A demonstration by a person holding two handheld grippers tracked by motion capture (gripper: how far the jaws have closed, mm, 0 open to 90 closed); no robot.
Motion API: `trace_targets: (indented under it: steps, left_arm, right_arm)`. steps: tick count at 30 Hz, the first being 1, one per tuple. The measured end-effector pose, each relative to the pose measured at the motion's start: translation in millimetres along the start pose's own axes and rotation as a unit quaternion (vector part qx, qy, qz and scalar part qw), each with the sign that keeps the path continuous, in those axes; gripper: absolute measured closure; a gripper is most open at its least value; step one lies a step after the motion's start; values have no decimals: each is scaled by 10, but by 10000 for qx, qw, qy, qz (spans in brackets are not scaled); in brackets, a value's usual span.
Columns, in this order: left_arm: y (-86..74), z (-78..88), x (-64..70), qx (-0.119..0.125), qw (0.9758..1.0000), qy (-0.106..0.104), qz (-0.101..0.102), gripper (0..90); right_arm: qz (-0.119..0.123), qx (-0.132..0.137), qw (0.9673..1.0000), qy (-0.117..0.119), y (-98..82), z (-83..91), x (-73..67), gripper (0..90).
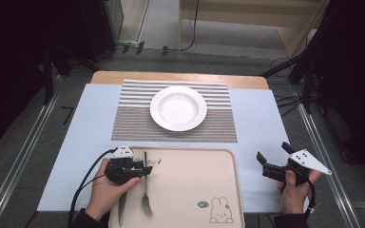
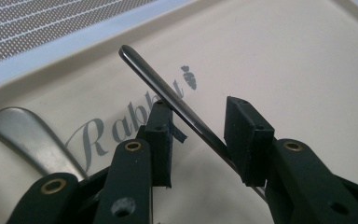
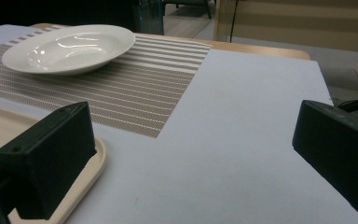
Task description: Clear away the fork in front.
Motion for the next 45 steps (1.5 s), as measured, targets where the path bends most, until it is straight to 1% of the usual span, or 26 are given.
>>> trace_targets:
  steps: [3, 9, 10, 12, 16, 22, 23, 26, 29, 31, 32, 34, 35, 36, 37, 40, 45]
  left_arm:
    - [-7, -7, -17, -41, 9998, 189, -19, 627]
    - [-9, -12, -26, -40, 9991, 401, -99, 627]
    - [-14, -7, -32, -59, 9989, 446, -154, 627]
    - [-14, -8, -44, -51, 9983, 541, -202, 627]
    - [-24, -12, -65, -75, 9978, 626, -224, 627]
    - [-18, -6, -90, -35, 9970, 734, -245, 612]
    - [-13, -2, -89, -6, 9972, 716, -228, 605]
    - [13, 29, -109, 81, 9965, 797, -219, 607]
    - [28, 57, -114, 138, 9965, 789, -229, 613]
    - [17, 56, -72, 91, 9975, 623, -329, 695]
    - [11, 52, -54, 73, 9976, 589, -364, 740]
    - [-10, 29, 13, -5, 9978, 441, -490, 824]
    - [-28, 7, 53, -72, 9975, 365, -594, 855]
    - [-42, -1, 73, -127, 9972, 337, -650, 886]
    - [-62, -20, 100, -198, 9968, 293, -720, 893]
    - [-97, -47, 117, -330, 9958, 267, -805, 895]
    - [-101, -45, 91, -364, 9964, 229, -729, 896]
  right_arm:
    - [3, -7, 10000, 2, -2, -2, 2, 0]
    - [0, -2, 10000, -4, -2, 1, 5, 0]
    - [0, -4, 10000, -3, -2, 1, 5, 0]
    - [9, -11, 10000, -2, -3, 0, 3, 0]
    - [5, -23, 10000, -2, -7, -2, 3, 0]
    - [8, -25, 10000, -5, -8, -2, 4, 0]
    - [5, -25, 10000, 2, -8, -3, 3, 0]
    - [28, -28, 10000, 11, -9, -4, 1, 0]
    - [32, -27, 10000, 11, -9, -5, 1, 0]
    - [30, -23, 10000, 12, -9, -6, 2, 0]
    - [33, -27, 10000, 12, -10, -6, 2, 0]
    - [33, -28, 10000, 14, -10, -8, -1, 0]
    - [27, -28, 10000, 15, -10, -10, -4, 0]
    - [39, -30, 10000, 16, -10, -10, -5, 0]
    - [35, -31, 10000, 16, -10, -10, -6, 0]
    - [36, -30, 10000, 20, -11, -9, -2, 0]
    - [13, -30, 10000, 18, -13, -11, 2, 0]
Point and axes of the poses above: each handheld gripper's, and its own axes: z roughly backward along the jaws, y roughly out of its top, x roughly to its right, the point moved 10 cm from there along -z, roughly forward along the jaws, and after that the axes turned 6 degrees about y, right-handed, at the moved point
